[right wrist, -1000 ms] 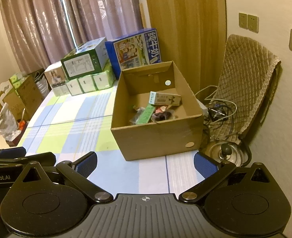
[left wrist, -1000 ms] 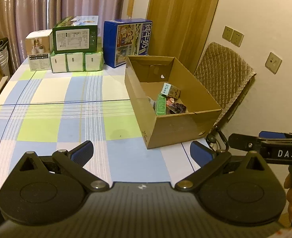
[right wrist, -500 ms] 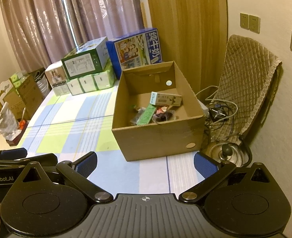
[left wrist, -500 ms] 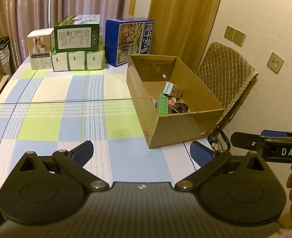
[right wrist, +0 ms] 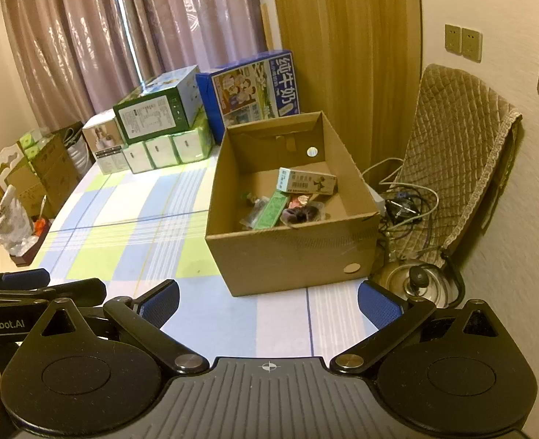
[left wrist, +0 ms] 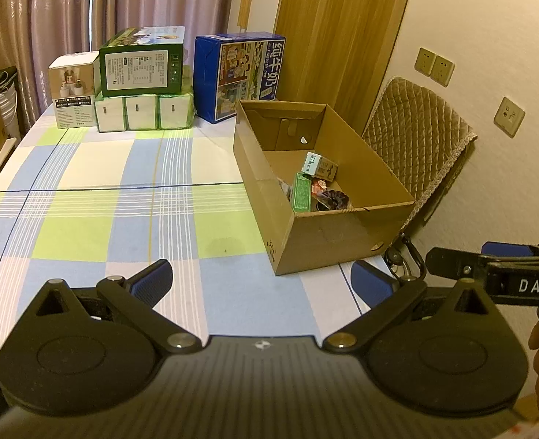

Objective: Organize objects
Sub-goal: 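Withdraw both tools from the cardboard box back over the table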

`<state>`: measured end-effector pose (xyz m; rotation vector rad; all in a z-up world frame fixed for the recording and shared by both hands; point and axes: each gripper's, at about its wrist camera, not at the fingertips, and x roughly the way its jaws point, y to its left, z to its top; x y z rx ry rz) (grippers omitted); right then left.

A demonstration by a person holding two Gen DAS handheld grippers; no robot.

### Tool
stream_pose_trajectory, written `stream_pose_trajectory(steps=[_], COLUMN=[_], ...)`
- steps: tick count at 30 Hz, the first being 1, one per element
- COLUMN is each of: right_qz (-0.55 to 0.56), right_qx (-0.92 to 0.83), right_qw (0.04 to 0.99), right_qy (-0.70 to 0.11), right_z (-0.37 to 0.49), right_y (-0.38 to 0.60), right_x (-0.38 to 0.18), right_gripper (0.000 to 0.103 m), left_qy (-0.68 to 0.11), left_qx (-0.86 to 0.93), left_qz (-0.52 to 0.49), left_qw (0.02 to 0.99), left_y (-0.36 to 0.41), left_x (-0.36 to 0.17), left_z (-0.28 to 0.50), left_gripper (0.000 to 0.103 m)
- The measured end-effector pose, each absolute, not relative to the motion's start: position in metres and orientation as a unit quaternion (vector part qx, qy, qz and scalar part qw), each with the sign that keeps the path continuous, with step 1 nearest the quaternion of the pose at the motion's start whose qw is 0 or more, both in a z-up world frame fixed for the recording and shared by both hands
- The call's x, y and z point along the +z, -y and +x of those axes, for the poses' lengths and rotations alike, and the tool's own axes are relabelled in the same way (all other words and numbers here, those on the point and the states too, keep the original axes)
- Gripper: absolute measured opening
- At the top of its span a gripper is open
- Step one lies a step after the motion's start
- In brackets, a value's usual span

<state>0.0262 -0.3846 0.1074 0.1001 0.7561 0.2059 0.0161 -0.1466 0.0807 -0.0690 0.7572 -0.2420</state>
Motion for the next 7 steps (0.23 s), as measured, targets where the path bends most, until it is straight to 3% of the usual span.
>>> stream_pose_trajectory(steps=[7], right_qz=[0.047], right_qx=[0.1], right_qw=[0.923], right_qy=[-0.369], right_z=[0.0268], right_y=[0.384], right_x=[0.1046], right_gripper=[0.101], left_qy=[-0.366], left_qx=[-0.121], left_qz=[-0.04], left_qw=[0.922], left_y=[0.1466], left_x=[0.0792], left_z=[0.017], left_gripper=[0.102])
